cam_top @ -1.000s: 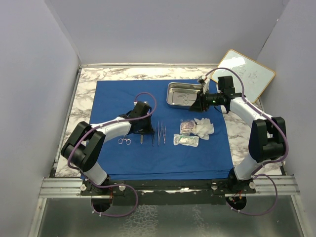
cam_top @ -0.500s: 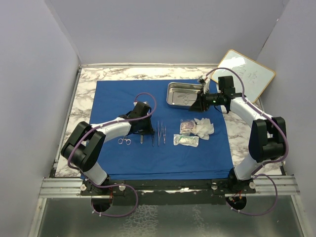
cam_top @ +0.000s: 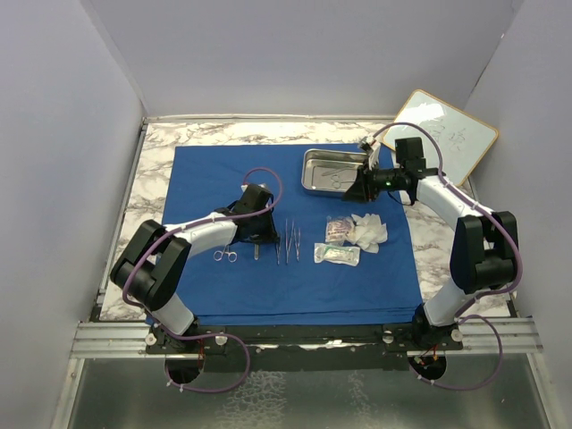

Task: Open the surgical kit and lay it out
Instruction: Place the medical item in the surgical kit.

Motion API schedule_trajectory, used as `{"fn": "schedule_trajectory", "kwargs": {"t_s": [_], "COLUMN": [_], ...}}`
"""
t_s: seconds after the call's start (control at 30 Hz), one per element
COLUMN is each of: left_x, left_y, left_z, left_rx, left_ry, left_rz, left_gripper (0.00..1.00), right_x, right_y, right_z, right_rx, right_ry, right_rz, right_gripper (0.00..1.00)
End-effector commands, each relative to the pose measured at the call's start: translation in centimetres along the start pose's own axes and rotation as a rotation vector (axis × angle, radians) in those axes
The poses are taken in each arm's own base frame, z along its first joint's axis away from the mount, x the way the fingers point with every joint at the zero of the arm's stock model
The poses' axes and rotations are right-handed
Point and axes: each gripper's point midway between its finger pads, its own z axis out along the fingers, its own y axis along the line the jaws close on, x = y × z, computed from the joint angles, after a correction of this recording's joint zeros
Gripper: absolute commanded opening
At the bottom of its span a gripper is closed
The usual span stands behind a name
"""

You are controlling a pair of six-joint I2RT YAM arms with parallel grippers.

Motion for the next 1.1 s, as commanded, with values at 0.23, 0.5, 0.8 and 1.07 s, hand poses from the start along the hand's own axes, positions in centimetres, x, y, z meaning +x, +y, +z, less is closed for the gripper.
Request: {"fn": "schedule_trajectory", "kwargs": {"t_s": [0.23,0.5,0.8,1.07], "left_x": [-0.6,-1.1,-1.4,-1.9], "left_y": [-0.4,-0.6,-0.7,-0.8], "left_z": [-0.2,-0.4,-0.6,-0.8], "left_rx": [0.014,0.019,0.021,0.026], "left_ry": [-0.010,-0.023,-0.034,-0.049], "left_rz": [-0.006,0.001,0.004,0.006], "left_gripper": [0.12,0.15,0.19,0.22], "right_x": [0.0,0.0,0.0,-0.2], "right_y": [-0.1,-0.1,-0.2,-0.1], "right_z": [0.1,0.1,0.1,0.0], "right_rx": [-0.020,-0.021,-0.020,-0.021], "right_ry": [-0.014,-0.015,-0.016,-0.019], "right_rz": [-0.001,-0.001,-0.001,-0.008], "right_gripper": [0.27,0.27,0.27,0.27]}}
